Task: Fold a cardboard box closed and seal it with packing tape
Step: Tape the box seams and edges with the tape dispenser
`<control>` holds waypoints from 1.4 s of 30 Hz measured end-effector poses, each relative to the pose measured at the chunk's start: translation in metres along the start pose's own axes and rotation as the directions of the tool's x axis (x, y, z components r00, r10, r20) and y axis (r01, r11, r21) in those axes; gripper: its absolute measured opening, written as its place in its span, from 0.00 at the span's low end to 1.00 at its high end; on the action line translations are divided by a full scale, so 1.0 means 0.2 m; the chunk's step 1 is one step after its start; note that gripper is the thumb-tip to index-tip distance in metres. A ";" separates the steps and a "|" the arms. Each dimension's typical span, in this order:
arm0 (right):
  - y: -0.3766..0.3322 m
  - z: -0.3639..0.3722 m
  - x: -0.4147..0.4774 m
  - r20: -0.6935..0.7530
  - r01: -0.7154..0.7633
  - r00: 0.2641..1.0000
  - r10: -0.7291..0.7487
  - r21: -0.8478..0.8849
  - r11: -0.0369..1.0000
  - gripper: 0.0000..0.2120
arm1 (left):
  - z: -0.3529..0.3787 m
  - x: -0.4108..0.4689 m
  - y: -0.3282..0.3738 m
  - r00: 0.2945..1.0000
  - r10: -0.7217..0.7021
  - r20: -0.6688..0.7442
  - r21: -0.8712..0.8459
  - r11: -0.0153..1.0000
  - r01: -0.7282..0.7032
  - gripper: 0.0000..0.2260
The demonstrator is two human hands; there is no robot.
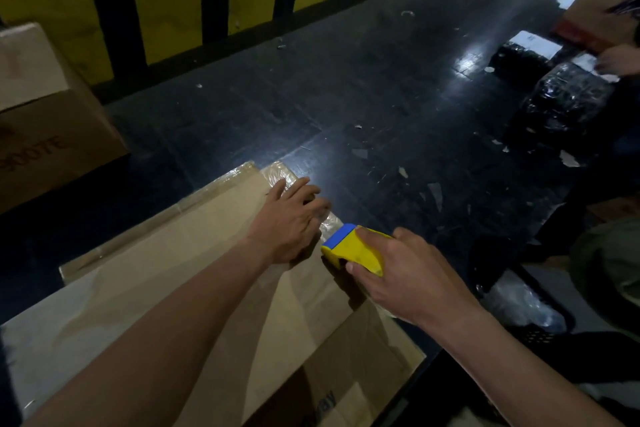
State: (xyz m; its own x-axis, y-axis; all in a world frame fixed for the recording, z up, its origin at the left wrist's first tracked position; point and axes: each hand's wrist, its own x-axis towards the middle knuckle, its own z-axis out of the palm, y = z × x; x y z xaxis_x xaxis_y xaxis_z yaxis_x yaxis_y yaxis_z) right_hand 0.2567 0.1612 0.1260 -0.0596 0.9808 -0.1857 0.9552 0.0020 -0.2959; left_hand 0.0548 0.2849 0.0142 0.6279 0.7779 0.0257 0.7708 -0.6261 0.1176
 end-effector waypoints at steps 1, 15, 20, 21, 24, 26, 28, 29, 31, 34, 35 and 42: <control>0.00 0.00 -0.01 -0.001 -0.001 1.000 0.001 0.020 1.000 0.28 | 0.00 -0.01 0.00 1.000 0.001 -0.014 -0.015 1.000 -0.001 0.19; 0.02 0.02 -0.13 -0.003 -0.044 0.999 0.043 -0.053 0.998 0.28 | -0.01 -0.04 0.09 0.991 -0.132 -0.024 -0.088 0.988 0.129 0.24; 0.02 0.01 -0.12 0.010 -0.015 1.000 0.015 -0.069 0.998 0.28 | 0.04 -0.15 0.20 0.982 -0.186 0.038 -0.055 0.981 0.188 0.32; 0.03 0.01 -0.12 0.022 -0.003 1.000 0.004 -0.061 0.998 0.29 | 0.04 -0.15 0.18 0.982 -0.184 0.039 -0.063 0.980 0.186 0.31; 0.08 -0.01 -0.17 0.063 0.028 0.998 -0.024 -0.051 0.998 0.30 | 0.05 -0.15 0.18 0.985 -0.174 0.009 -0.062 0.983 0.175 0.31; 0.12 -0.01 -0.22 0.065 0.040 0.997 -0.035 -0.073 0.997 0.30 | 0.05 -0.14 0.18 0.984 -0.178 0.009 -0.070 0.982 0.178 0.31; 0.14 0.01 -0.25 0.054 0.023 0.998 -0.019 -0.069 0.997 0.30 | 0.05 -0.15 0.20 0.981 -0.192 0.001 -0.085 0.978 0.191 0.30; 0.14 0.03 -0.26 0.049 0.010 0.999 -0.006 -0.068 0.998 0.30 | 0.04 -0.15 0.20 0.980 -0.197 0.003 -0.090 0.976 0.196 0.30; 0.15 0.07 -0.28 0.021 -0.019 1.000 0.020 -0.058 0.998 0.30 | 0.04 -0.15 0.20 0.978 -0.209 0.022 -0.086 0.974 0.210 0.31; 0.15 0.11 -0.28 -0.019 -0.064 0.998 0.063 -0.009 0.998 0.29 | 0.01 -0.13 0.23 0.969 -0.241 0.062 -0.083 0.966 0.245 0.28; 0.16 0.12 -0.28 -0.021 -0.068 0.997 0.068 -0.001 0.998 0.29 | 0.01 -0.13 0.26 0.968 -0.244 0.061 -0.078 0.965 0.249 0.28; 0.20 0.14 -0.33 -0.016 -0.027 1.000 0.027 0.035 0.999 0.31 | 0.07 -0.21 0.36 0.981 -0.192 0.038 -0.043 0.980 0.194 0.32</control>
State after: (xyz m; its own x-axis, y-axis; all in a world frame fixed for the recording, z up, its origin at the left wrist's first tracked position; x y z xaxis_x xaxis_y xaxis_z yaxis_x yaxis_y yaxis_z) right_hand 0.2898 0.0918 0.0995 -0.0289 0.9834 -0.1790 0.9459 -0.0310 -0.3231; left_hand 0.0849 0.2069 0.0080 0.4717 0.8811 -0.0348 0.8725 -0.4606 0.1629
